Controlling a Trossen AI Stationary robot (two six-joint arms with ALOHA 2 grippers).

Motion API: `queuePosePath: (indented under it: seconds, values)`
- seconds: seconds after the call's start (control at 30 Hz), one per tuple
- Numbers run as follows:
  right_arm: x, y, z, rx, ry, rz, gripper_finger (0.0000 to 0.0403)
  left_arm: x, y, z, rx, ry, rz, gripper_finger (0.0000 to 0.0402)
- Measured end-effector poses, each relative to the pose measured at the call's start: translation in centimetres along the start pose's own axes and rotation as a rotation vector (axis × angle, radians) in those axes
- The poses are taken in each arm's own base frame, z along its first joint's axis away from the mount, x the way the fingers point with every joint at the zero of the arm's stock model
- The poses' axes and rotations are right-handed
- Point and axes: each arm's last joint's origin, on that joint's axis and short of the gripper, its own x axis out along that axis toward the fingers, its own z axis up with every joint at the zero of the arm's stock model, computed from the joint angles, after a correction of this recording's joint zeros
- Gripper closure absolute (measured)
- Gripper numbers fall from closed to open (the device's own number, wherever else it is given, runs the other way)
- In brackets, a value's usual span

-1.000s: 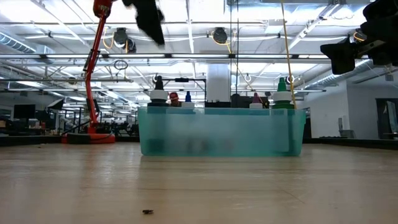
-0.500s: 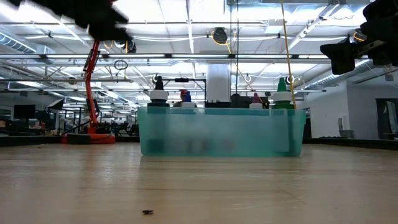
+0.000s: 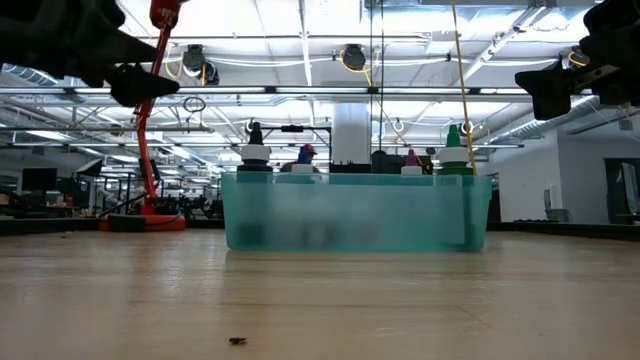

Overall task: Pick & Place food coloring
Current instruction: Return to Home Position

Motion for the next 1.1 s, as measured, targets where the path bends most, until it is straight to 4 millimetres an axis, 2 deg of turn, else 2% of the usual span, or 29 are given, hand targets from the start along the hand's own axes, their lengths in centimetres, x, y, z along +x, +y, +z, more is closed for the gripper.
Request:
queuePosePath:
  seconds: [0.2, 0.37, 1.1]
  values:
    - [0.0, 0.0, 0.0, 0.0, 0.0, 0.0, 0.0089, -0.7, 0.5, -2.8, -0.034, -0.089, 0.02, 0.0009]
    - [0.0, 0.0, 0.0, 0.0, 0.0, 0.0, 0.0089, -0.7, 0.8, -4.8, -0.057, -0.096, 0.026, 0.0009]
    - [0.0, 0.0, 0.0, 0.0, 0.0, 0.0, 0.0089, -0.7, 0.8, -5.2, -0.051, -0.053, 0.04, 0.0009]
